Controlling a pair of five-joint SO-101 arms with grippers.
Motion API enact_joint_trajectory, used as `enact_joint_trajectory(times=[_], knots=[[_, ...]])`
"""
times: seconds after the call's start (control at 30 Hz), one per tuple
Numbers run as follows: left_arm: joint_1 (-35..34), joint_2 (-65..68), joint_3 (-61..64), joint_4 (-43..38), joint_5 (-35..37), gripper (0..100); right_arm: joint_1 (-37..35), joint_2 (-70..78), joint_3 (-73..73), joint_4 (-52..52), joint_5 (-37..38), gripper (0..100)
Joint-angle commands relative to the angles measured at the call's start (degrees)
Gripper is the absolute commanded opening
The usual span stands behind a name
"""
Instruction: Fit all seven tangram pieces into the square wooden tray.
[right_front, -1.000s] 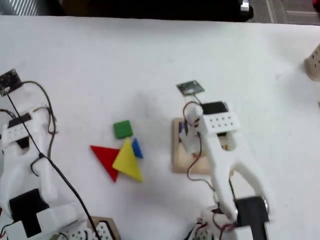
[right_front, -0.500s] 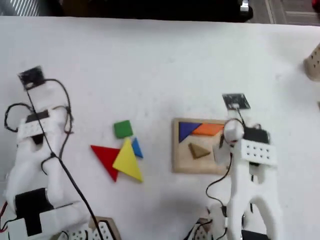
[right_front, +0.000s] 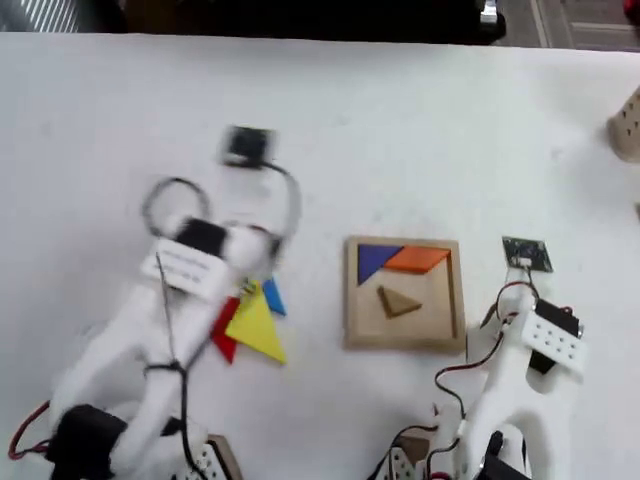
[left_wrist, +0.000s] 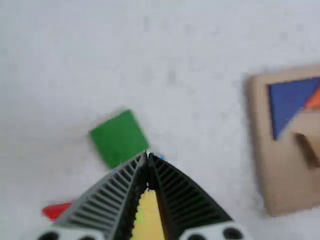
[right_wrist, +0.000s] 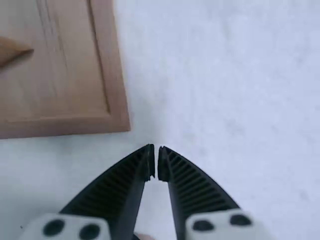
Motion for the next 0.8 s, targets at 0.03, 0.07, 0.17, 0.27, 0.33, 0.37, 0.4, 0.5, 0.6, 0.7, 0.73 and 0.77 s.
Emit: enact_joint_trajectory(times=[0.03, 0.07, 0.17, 0.27, 0.33, 0.37, 0.4, 0.5, 0.6, 0.7, 0.73, 0.77], knots=[[20.09, -3.12, -1.76, -5.71, 0.7, 2, 1.63, -1.54, 0.18, -0.66, 2.46, 1.8], [22.11, -3.12, -1.23, -7.56, 0.7, 2, 1.45, -1.54, 0.18, -0.75, 2.46, 1.8], [27.3, -3.12, 2.11, -15.21, 0.7, 2, 1.36, -1.54, 0.18, -0.75, 2.29, 1.8], [31.34, -0.4, 6.95, -29.01, 0.7, 2, 1.63, -1.54, 0.18, -0.75, 2.46, 1.8], [33.36, 4.79, 9.23, -38.24, 0.7, 2, 1.63, -1.54, 0.18, -0.75, 2.64, 1.8], [33.98, 7.96, 9.41, -41.14, 0.79, 2, 1.54, -1.54, 0.18, -0.75, 2.64, 1.8], [34.33, 11.12, 8.88, -42.46, 0.79, 2, 1.45, -1.54, 0.18, -0.84, 2.64, 1.8], [34.86, 19.03, 3.69, -41.67, 0.79, 2, 1.27, -1.54, 0.79, -2.68, 2.46, 1.8], [34.77, 21.85, -0.09, -37.71, 0.79, 2, -0.57, -1.54, 1.05, -3.47, 2.29, 1.8], [35.03, 21.85, -1.14, -34.2, 2.37, 2, -1.71, -1.54, 1.05, -3.47, 2.29, 1.8], [35.03, 21.85, -1.41, -33.05, 4.48, 2, -1.8, -1.54, 1.05, -3.47, 2.29, 1.8], [34.77, 21.93, -1.58, -32.09, 6.95, 2, -1.8, -1.54, 1.05, -3.47, 2.37, 1.8]])
